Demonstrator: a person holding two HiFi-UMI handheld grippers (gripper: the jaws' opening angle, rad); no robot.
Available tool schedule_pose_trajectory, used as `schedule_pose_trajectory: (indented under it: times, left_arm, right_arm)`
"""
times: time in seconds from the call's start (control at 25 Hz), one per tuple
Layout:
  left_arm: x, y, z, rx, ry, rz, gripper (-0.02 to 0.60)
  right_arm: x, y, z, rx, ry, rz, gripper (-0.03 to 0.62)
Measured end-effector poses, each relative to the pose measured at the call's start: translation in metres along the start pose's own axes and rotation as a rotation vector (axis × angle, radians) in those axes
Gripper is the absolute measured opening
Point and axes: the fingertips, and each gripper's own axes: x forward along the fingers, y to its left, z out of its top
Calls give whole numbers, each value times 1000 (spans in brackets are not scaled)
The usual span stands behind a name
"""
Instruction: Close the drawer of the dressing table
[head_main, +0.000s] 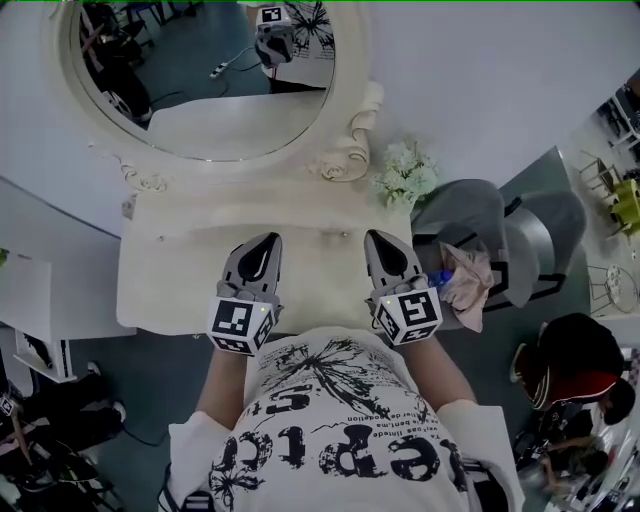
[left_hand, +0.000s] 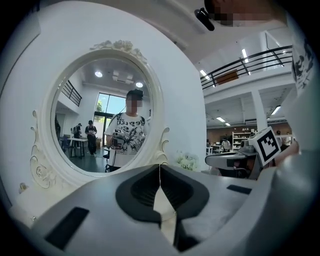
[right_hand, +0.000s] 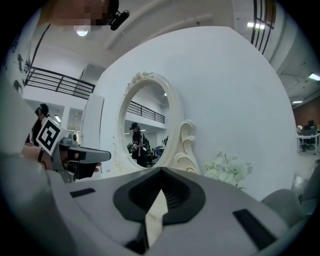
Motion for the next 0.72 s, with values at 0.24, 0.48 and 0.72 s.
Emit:
schedule_pose_trajectory:
  times: [0.24, 0.48, 0.72]
  left_arm:
    - [2, -1, 3, 0, -7, 10, 20]
    - [4, -4, 3, -4, -9, 4, 20]
    - [5, -8, 3, -9, -7, 4, 20]
  right_arm:
    - [0, -7, 1, 16, -7, -1, 17]
    - [-1, -7, 3, 28, -19, -21, 17]
    - [-1, -8, 0, 34, -5, -30, 17]
